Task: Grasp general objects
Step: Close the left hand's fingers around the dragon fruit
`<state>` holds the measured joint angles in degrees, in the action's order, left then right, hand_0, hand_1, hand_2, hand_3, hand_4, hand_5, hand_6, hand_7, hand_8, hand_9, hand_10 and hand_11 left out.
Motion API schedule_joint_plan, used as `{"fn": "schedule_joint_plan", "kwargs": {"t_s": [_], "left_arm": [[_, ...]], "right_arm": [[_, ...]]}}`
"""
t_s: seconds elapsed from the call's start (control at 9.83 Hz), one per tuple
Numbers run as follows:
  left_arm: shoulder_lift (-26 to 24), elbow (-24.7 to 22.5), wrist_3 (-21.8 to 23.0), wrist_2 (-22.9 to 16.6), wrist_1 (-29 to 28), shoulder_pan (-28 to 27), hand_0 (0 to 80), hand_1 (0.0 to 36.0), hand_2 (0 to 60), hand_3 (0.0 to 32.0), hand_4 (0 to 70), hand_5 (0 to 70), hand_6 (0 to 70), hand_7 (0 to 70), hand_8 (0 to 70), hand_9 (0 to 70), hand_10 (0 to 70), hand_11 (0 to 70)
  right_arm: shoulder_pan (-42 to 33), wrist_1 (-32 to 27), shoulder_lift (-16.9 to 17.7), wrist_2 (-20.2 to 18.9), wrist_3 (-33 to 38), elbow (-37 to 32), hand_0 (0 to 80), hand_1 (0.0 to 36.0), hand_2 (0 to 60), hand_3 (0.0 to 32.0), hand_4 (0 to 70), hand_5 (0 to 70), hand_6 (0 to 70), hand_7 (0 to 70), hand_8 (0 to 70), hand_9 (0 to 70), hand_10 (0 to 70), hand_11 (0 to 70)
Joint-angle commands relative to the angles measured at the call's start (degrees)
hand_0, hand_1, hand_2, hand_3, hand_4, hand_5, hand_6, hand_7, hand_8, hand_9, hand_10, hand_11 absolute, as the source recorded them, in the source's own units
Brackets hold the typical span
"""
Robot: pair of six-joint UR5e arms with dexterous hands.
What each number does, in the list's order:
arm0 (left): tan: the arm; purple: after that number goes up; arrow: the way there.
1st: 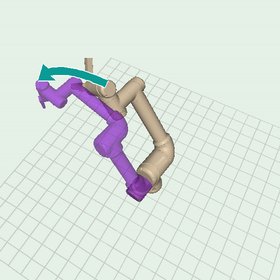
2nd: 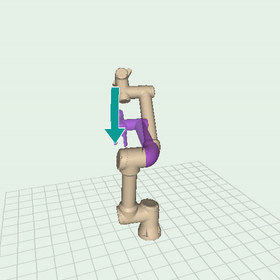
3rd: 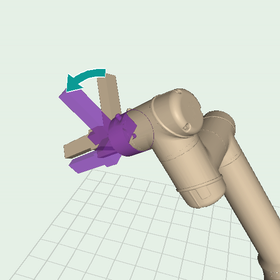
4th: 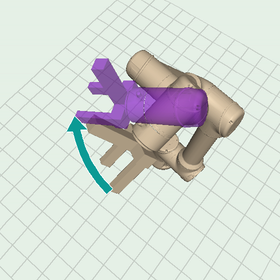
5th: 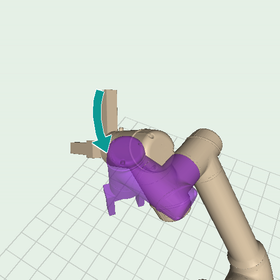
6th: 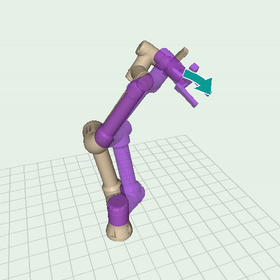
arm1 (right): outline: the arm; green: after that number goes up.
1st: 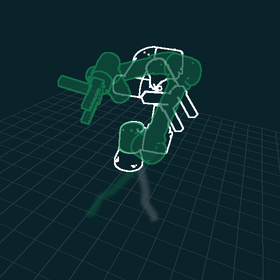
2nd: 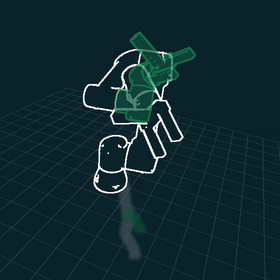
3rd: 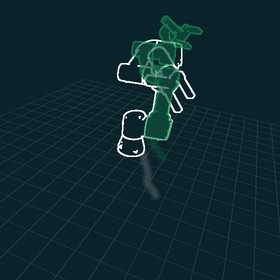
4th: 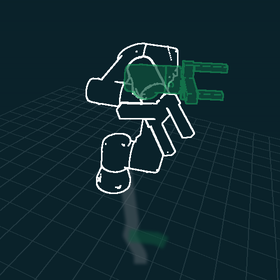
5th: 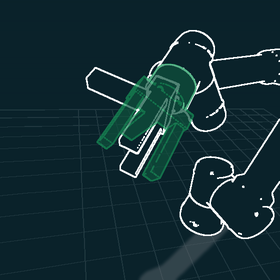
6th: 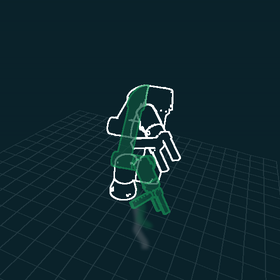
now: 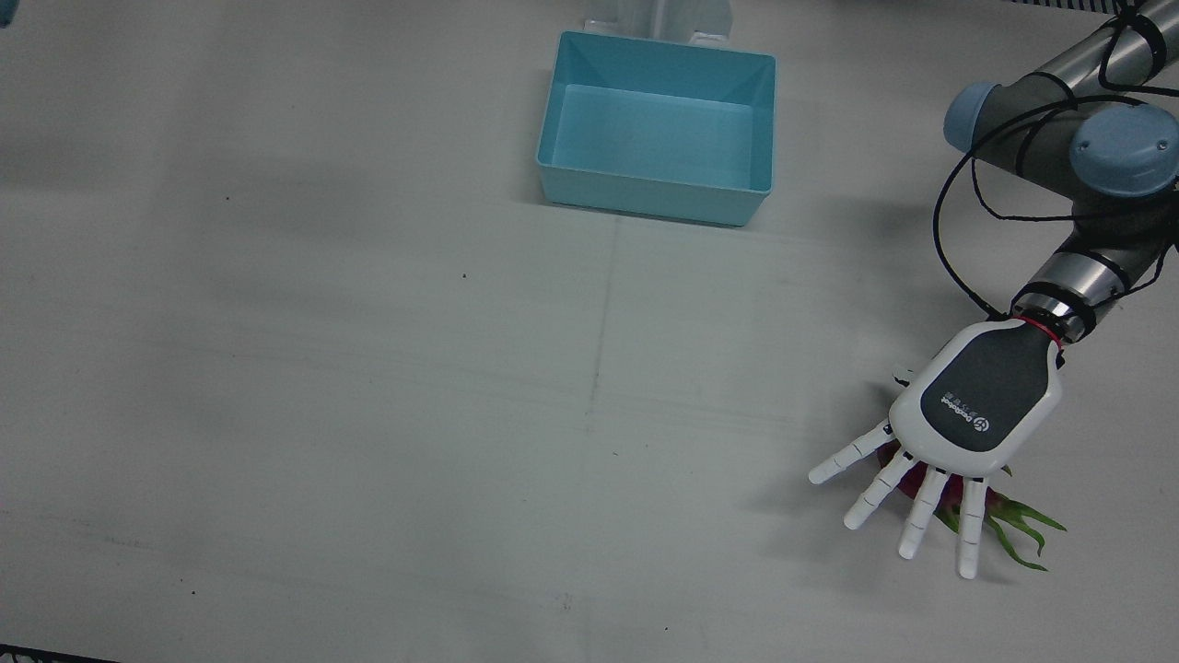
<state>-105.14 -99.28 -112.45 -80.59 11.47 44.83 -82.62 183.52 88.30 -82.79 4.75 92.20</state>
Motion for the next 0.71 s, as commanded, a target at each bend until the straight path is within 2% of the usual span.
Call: {"fn": "schedule_joint_plan", "kwargs": {"t_s": [0.0,0.51,0.61], "left_arm": [[0.6,1.0,-0.1,0.0,-0.8,1.0,45.8,11.2,0.0,32.0,0.0,0.0,0.0,0.0,0.0,0.0,0.0,0.0],[0.6,4.8,-0.3,0.0,-3.1,1.0,45.2,10.7,0.0,32.0,0.0,0.0,0.0,0.0,0.2,0.0,0.0,0.0],[0.6,5.2,-0.3,0.0,-3.6,1.0,45.2,10.8,0.4,30.8,0.0,0.0,0.0,0.0,0.6,0.0,0.0,0.0]], "right_arm": [[0.0,0.0,0.0,0.0,0.1,0.0,0.0,0.0,0.0,0.0,0.0,0.0,0.0,0.0,0.0,0.0,0.0,0.0],[0.0,0.0,0.0,0.0,0.0,0.0,0.0,0.0,0.0,0.0,0.0,0.0,0.0,0.0,0.0,0.0,0.0,0.0],[0.0,0.0,-0.1,0.0,0.0,0.0,0.0,0.0,0.0,0.0,0.0,0.0,0.0,0.0,0.0,0.0,0.0,0.0]]}}
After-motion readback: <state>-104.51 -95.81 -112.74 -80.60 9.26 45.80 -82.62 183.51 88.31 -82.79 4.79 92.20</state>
